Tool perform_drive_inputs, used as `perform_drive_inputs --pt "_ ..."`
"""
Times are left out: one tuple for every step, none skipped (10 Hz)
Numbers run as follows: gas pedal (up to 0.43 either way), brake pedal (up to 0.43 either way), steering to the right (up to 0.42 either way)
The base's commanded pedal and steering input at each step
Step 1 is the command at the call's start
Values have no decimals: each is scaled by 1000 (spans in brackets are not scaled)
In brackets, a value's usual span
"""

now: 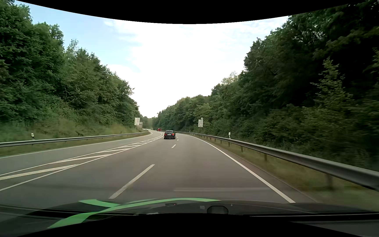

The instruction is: Follow the waypoints while adhering to traffic rules and regulations

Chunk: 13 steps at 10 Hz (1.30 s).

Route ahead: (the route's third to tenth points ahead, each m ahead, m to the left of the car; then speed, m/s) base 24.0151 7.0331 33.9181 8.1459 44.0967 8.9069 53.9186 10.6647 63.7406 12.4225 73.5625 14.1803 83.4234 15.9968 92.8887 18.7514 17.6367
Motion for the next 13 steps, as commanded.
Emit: perform_drive_inputs --pt "331 0 -18" --pt "331 0 -18" --pt "331 0 -18" --pt "339 0 -18" --pt "339 0 -18" --pt "339 0 -18" --pt "339 0 -18" --pt "339 0 -18" --pt "339 0 -18" --pt "339 0 -19" --pt "350 0 -18" --pt "350 0 -19" --pt "350 0 -19"
